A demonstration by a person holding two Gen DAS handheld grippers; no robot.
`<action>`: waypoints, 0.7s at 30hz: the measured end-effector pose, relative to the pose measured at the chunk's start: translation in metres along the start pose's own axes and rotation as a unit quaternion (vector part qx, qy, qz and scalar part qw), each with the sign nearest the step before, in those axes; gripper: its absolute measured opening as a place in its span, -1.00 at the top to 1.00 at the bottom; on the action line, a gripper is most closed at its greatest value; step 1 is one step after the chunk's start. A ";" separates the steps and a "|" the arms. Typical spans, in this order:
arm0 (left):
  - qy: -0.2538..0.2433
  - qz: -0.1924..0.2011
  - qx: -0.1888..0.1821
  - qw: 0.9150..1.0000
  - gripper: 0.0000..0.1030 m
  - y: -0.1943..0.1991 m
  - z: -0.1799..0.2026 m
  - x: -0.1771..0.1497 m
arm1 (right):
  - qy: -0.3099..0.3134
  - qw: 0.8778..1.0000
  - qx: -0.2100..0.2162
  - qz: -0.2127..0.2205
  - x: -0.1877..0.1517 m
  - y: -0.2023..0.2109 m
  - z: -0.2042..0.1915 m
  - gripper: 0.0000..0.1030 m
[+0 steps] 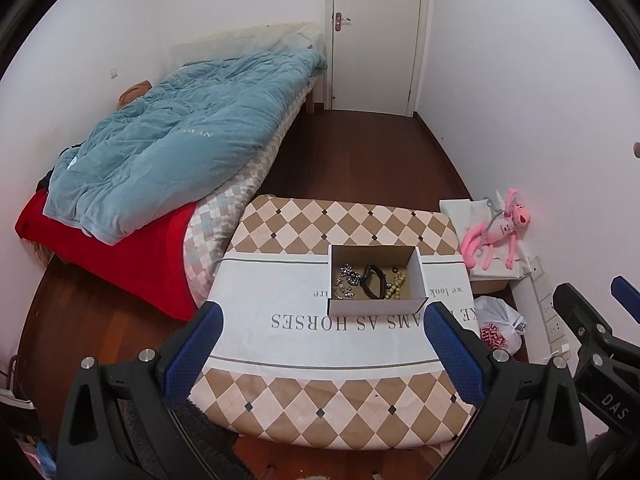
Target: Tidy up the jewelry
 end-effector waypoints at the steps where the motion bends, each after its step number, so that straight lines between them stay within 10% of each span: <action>1: 0.001 -0.001 -0.001 1.000 -0.99 0.001 0.000 0.000 | 0.000 1.000 0.001 -0.001 0.000 0.002 -0.001 -1.00; 21: -0.014 -0.069 0.014 0.997 -0.99 -0.076 0.018 0.030 | 0.001 0.997 -0.014 -0.082 0.027 -0.090 0.005 -1.00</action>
Point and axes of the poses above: each gripper's, at about its wrist camera, not at the fingertips, and y roughly against the way its jaws point, z to its right, x to its top, the point moved 6 cm from there along -y, roughly the way its jaws point, and after that the axes turned 5 degrees about x, right-handed, at the moved point
